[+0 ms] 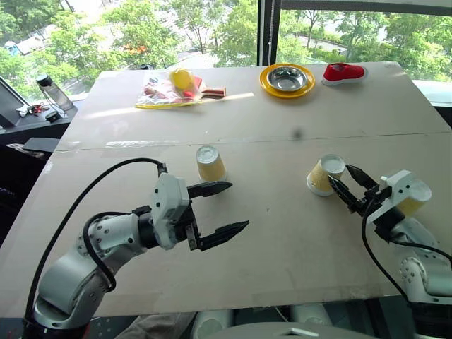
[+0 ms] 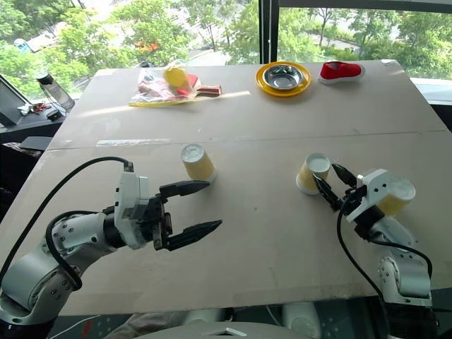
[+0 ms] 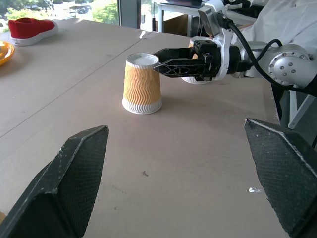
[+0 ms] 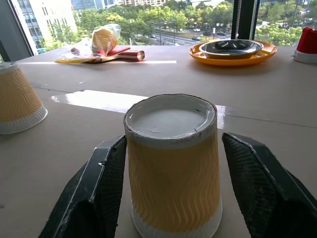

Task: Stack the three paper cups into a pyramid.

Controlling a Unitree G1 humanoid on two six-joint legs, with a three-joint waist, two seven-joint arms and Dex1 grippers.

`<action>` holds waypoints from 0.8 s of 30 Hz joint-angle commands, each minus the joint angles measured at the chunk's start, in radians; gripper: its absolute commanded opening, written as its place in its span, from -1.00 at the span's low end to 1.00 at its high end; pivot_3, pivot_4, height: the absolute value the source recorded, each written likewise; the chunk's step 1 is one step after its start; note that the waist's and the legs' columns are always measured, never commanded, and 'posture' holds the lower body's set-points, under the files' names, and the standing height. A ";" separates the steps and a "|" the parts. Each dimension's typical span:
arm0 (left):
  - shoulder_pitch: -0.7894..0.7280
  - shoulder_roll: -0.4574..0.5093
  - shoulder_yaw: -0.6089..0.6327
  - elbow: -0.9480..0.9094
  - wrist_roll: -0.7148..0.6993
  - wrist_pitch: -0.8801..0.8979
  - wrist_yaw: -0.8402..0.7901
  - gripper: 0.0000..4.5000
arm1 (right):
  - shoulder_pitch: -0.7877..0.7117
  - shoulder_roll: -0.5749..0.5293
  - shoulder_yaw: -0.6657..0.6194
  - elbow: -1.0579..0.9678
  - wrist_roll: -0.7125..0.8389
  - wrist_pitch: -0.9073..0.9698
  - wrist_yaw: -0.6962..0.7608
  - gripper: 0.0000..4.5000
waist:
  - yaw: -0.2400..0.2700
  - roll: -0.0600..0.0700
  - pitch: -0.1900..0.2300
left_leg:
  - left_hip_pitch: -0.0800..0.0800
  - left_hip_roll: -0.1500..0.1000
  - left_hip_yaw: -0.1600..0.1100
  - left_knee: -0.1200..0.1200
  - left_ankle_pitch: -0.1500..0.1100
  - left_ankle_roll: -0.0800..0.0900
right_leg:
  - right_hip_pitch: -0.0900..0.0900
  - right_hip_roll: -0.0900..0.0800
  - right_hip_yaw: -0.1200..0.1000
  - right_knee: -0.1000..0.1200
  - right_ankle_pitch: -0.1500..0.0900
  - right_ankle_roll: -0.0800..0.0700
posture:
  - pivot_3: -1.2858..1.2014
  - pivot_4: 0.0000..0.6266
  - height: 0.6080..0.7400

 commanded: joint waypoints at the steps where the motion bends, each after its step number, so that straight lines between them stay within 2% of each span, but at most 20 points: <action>1: -0.008 0.000 0.028 -0.040 -0.006 -0.014 0.003 1.00 | -0.014 0.000 -0.001 -0.005 -0.009 -0.016 0.005 0.27 | 0.000 0.000 0.000 | 0.000 0.000 0.000 0.000 0.000 0.000 | 0.000 0.000 0.000 0.000 0.000 0.000 | 0.03 -0.52 1.00; 8: -0.009 -0.006 0.020 -0.046 0.001 -0.012 0.016 1.00 | -0.029 -0.010 0.013 -0.002 -0.018 -0.001 0.023 0.27 | 0.000 0.000 0.000 | 0.000 0.000 0.000 0.000 0.000 0.000 | 0.000 0.000 0.000 0.000 0.000 0.000 | 0.03 -0.52 1.00; 9: -0.008 -0.005 0.021 -0.047 -0.001 -0.012 0.018 1.00 | -0.030 -0.013 0.015 -0.005 -0.019 0.003 0.027 0.50 | 0.000 0.000 0.000 | 0.000 0.000 0.000 0.000 0.000 0.000 | 0.000 0.000 0.000 0.000 0.000 0.000 | 0.03 -0.52 1.00; 12: -0.008 -0.004 0.023 -0.048 -0.003 -0.010 0.021 1.00 | -0.051 -0.005 0.019 0.001 -0.051 -0.008 -0.003 0.98 | 0.000 0.000 0.000 | 0.000 0.000 0.000 0.000 0.000 0.000 | 0.000 0.000 0.000 0.000 0.000 0.000 | 0.03 -0.52 1.00; 24: 0.003 -0.005 0.023 -0.069 -0.004 -0.005 0.043 1.00 | -0.149 0.015 0.048 0.072 -0.079 0.006 -0.017 0.98 | 0.001 -0.001 0.001 | 0.000 0.000 0.000 0.000 0.000 0.000 | 0.000 0.000 0.000 0.000 0.000 0.000 | 0.03 -0.52 1.00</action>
